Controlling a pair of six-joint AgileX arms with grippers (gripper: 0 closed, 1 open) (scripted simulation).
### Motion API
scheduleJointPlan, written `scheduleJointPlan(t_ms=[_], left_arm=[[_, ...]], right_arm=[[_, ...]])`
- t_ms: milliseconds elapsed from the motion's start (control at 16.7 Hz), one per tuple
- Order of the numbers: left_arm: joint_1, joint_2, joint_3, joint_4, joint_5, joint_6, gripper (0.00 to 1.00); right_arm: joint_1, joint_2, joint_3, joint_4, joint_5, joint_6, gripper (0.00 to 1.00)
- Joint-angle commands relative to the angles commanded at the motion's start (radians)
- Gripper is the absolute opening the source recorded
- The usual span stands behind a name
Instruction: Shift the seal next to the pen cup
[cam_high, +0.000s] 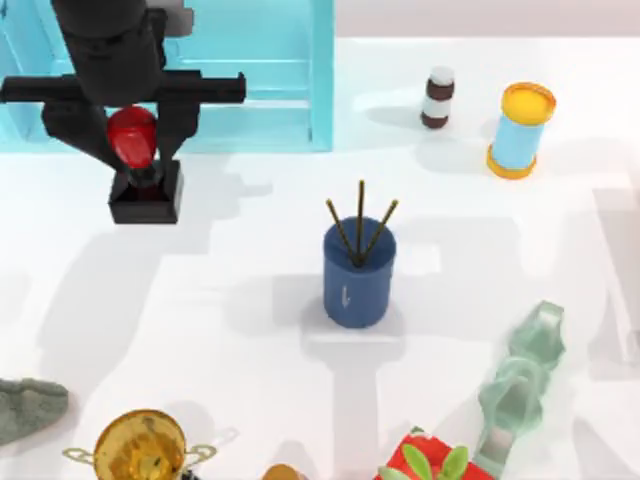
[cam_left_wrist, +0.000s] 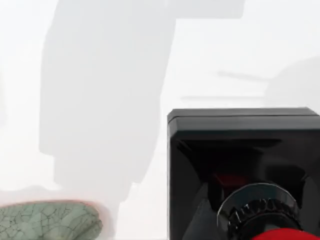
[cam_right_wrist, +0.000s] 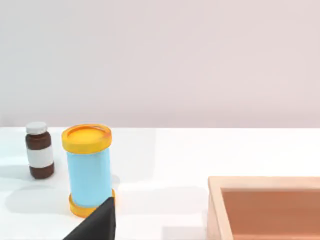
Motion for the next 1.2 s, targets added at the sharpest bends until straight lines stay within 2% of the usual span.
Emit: scheduleJointPlan(t_ms=[180,360,1200], left_arm=[[-0.165,-0.021,-0.027,0.034,-0.017,-0.161,0.00],[-0.261,-0.045,-0.050,0.066,-0.030,-0.255,0.00],[-0.271,-0.056,-0.123,0.134,-0.033,-0.265,0.00]], right_arm=[[0.000,0.000,0.000,0.000,0.000,0.000,1.00],[0.000,0.000,0.000,0.000,0.000,0.000,1.00],[0.000,0.000,0.000,0.000,0.000,0.000,1.00]])
